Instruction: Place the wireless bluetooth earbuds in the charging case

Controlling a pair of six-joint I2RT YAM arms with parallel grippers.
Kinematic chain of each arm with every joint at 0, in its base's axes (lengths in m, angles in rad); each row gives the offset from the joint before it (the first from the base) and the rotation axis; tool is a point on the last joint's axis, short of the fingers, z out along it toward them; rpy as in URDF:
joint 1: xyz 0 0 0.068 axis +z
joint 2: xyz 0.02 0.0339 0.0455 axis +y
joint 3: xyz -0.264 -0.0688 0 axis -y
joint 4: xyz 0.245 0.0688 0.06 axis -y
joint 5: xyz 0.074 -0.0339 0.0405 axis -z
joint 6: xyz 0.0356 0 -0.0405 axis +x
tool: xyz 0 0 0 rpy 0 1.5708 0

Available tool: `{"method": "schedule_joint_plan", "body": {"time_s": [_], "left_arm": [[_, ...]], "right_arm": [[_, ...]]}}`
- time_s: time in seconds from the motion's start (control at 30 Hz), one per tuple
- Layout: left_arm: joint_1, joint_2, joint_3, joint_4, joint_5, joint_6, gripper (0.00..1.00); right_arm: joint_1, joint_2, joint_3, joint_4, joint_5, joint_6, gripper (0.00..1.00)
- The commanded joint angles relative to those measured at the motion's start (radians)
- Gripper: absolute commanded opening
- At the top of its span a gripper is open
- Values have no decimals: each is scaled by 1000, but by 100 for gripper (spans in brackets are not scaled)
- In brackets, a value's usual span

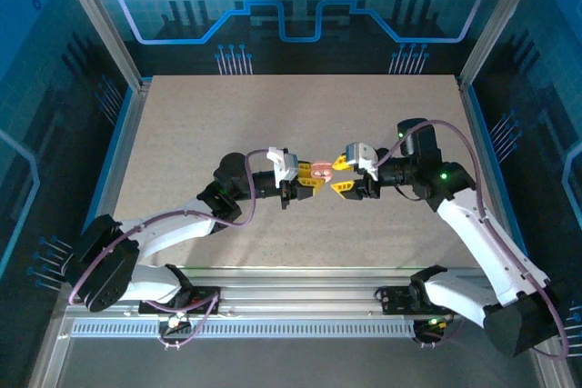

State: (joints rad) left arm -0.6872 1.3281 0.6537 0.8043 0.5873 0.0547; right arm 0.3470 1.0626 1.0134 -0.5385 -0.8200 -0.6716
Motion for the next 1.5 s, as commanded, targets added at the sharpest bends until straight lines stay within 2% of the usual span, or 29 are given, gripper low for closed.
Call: {"method": "schedule_joint_plan", "body": {"time_s": [0.0, 0.7, 1.13, 1.47], "left_arm": [[3, -15, 7, 4, 3, 16, 19], [-3, -35, -4, 4, -12, 34, 19], [-2, -40, -11, 5, -30, 37, 19], [-2, -40, -9, 10, -24, 36, 19]], "right_arm": [[-11, 25, 10, 19, -8, -4, 46], [-9, 137, 72, 15, 9, 62, 46], [-40, 24, -10, -33, 61, 77, 49], [-21, 97, 50, -28, 13, 76, 53]]}}
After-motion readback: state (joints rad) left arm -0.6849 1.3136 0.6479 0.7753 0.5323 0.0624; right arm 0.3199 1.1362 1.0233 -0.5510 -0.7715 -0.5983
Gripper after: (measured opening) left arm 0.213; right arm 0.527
